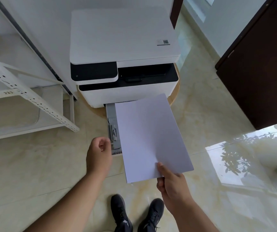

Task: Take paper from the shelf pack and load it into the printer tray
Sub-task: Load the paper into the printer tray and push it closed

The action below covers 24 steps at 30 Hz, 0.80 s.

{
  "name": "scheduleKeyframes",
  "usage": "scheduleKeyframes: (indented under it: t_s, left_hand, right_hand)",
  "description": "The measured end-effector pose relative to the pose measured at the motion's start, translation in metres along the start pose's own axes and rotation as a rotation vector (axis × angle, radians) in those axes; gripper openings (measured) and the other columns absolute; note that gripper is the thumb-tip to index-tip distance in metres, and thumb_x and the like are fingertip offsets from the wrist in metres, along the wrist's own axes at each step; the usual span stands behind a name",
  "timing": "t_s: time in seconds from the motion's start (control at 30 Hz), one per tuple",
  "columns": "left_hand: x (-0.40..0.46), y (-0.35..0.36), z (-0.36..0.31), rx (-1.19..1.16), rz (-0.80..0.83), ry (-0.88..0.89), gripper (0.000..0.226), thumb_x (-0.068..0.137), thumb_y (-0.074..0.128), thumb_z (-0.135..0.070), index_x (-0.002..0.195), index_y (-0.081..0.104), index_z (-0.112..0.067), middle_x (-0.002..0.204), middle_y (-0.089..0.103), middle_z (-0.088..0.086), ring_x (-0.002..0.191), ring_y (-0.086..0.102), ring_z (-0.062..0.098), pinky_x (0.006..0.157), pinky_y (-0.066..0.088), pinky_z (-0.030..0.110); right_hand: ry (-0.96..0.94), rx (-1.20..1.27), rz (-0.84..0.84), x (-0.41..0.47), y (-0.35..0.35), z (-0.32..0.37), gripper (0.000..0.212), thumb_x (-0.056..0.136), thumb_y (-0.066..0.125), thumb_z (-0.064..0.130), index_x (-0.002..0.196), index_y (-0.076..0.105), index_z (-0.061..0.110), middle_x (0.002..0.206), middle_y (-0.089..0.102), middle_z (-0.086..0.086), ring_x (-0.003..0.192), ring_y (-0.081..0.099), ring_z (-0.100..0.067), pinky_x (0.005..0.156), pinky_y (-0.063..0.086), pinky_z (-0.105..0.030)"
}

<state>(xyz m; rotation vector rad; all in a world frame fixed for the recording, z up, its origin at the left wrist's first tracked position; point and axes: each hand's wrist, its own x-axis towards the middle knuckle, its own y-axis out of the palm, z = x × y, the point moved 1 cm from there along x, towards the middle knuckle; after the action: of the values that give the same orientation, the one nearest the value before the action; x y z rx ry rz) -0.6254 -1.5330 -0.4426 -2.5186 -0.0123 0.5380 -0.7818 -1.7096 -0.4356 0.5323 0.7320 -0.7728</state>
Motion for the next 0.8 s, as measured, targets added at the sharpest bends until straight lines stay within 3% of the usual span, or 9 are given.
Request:
scheduleKeyframes:
  t_s: [0.13, 0.37, 0.43, 0.53, 0.67, 0.8]
  left_hand:
    - [0.016, 0.005, 0.028, 0.369, 0.154, 0.06, 0.058, 0.096, 0.065, -0.035, 0.148, 0.048, -0.015, 0.152, 0.052, 0.008, 0.133, 0.056, 0.03, 0.107, 0.048, 0.042]
    - [0.022, 0.02, 0.046, 0.673, 0.316, 0.165, 0.069, 0.095, 0.065, -0.041, 0.155, 0.039, -0.02, 0.149, 0.057, 0.004, 0.132, 0.055, 0.031, 0.114, 0.041, 0.043]
    - [0.023, 0.024, 0.048, 0.705, 0.343, 0.138, 0.068, 0.097, 0.063, -0.041, 0.157, 0.037, -0.021, 0.151, 0.056, 0.004, 0.135, 0.05, 0.034, 0.118, 0.036, 0.045]
    - [0.027, 0.026, 0.053, 0.702, 0.349, 0.121, 0.066, 0.097, 0.062, -0.037, 0.156, 0.037, -0.024, 0.151, 0.055, 0.003, 0.137, 0.047, 0.036, 0.114, 0.04, 0.045]
    - [0.031, 0.024, 0.057, 0.645, 0.331, 0.111, 0.062, 0.098, 0.059, -0.031, 0.156, 0.037, -0.029, 0.15, 0.057, 0.0, 0.132, 0.053, 0.029, 0.108, 0.045, 0.042]
    - [0.031, 0.023, 0.054, 0.635, 0.324, 0.113, 0.058, 0.1, 0.057, -0.03, 0.155, 0.04, -0.03, 0.15, 0.057, 0.001, 0.131, 0.056, 0.029, 0.107, 0.047, 0.041]
  right_hand:
    - [0.036, 0.006, -0.035, 0.014, 0.007, -0.013, 0.013, 0.098, 0.066, 0.005, 0.086, 0.065, 0.009, 0.055, 0.039, -0.001, 0.045, 0.025, -0.014, 0.049, 0.019, -0.03]
    - [0.105, -0.001, -0.068, 0.039, 0.012, -0.033, 0.014, 0.098, 0.066, 0.006, 0.084, 0.065, 0.008, 0.055, 0.038, -0.003, 0.049, 0.024, -0.017, 0.048, 0.02, -0.028]
    - [0.126, -0.008, -0.076, 0.044, 0.013, -0.036, 0.016, 0.098, 0.066, 0.006, 0.083, 0.064, 0.008, 0.055, 0.038, -0.003, 0.048, 0.024, -0.017, 0.047, 0.019, -0.027]
    - [0.168, -0.012, -0.09, 0.049, 0.014, -0.04, 0.015, 0.097, 0.067, 0.006, 0.083, 0.064, 0.01, 0.054, 0.04, -0.003, 0.045, 0.027, -0.015, 0.042, 0.02, -0.023]
    - [0.201, -0.034, -0.096, 0.055, 0.014, -0.044, 0.003, 0.096, 0.069, 0.009, 0.095, 0.067, 0.01, 0.058, 0.045, 0.0, 0.046, 0.033, -0.014, 0.041, 0.021, -0.023]
    - [0.237, -0.044, -0.108, 0.055, 0.013, -0.045, 0.008, 0.095, 0.073, 0.013, 0.099, 0.069, 0.007, 0.053, 0.048, 0.0, 0.044, 0.037, -0.013, 0.042, 0.021, -0.025]
